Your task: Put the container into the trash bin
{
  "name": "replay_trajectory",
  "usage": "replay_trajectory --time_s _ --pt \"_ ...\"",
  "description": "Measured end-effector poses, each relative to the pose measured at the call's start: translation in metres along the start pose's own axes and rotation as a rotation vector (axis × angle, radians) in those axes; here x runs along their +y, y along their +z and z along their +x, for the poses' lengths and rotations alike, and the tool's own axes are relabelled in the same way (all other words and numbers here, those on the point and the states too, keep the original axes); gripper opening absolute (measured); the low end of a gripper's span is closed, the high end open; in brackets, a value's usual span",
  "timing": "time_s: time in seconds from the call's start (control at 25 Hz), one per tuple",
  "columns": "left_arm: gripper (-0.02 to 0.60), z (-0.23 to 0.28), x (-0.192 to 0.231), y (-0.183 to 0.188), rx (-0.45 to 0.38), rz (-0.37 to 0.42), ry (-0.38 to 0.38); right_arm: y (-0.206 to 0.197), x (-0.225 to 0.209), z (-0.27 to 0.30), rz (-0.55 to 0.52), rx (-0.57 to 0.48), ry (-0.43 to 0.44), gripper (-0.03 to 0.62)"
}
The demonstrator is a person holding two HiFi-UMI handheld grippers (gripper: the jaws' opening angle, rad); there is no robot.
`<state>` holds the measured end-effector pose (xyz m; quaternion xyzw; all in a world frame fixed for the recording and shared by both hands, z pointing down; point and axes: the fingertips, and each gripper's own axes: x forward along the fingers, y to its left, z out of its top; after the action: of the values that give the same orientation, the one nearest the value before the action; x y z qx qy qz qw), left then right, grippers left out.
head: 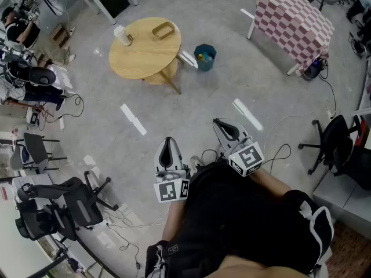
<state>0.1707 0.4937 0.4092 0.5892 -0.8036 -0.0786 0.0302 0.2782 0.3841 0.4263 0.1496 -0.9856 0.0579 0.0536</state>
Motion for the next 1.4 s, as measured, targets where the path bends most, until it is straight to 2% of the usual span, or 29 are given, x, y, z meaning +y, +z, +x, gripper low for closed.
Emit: replay_trajectory --time_s 0.56,1.08,1.4 --pt "0.011 0.020 -0.023 -0.001 0.002 0.005 0.015 0.001 -0.029 -0.013 0.025 0.010 0.029 0.026" --pt "0.011 0.068 -0.087 -0.013 -0.004 0.033 0.049 0.000 -0.109 -0.025 0.020 -0.011 0.069 0.028" --pt "0.011 0.102 -0.077 -0.028 0.030 0.026 0.068 -0.008 -0.140 0.005 0.036 0.014 0.073 0.028"
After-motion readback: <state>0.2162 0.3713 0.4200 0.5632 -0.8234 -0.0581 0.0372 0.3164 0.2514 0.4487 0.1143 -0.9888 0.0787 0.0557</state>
